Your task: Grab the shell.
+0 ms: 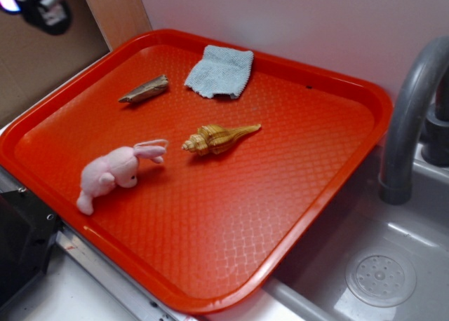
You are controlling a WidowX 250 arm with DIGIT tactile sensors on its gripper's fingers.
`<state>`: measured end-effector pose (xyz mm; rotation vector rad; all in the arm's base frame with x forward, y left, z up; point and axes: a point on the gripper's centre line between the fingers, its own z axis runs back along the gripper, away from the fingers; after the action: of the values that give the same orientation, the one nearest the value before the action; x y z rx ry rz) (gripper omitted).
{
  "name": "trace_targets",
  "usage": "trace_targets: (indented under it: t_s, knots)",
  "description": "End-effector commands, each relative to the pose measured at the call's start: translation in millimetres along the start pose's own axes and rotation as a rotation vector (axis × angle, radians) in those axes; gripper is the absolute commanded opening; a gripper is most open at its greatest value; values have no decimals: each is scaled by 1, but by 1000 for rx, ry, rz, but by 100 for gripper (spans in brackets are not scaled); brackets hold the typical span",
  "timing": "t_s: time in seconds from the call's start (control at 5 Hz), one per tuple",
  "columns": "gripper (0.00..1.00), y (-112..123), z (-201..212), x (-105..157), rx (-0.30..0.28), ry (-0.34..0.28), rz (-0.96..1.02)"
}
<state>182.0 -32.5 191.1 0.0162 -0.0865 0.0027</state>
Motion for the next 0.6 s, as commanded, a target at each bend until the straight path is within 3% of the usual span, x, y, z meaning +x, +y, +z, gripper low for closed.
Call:
trace_targets:
  t_s: [0.0,0.2,0.4]
  knots:
    - [100,-35,-39,47,-8,-41,-136]
    - [100,-47,-70,58,-40,19,-202]
    - [100,-57,-95,64,-37,69,-262]
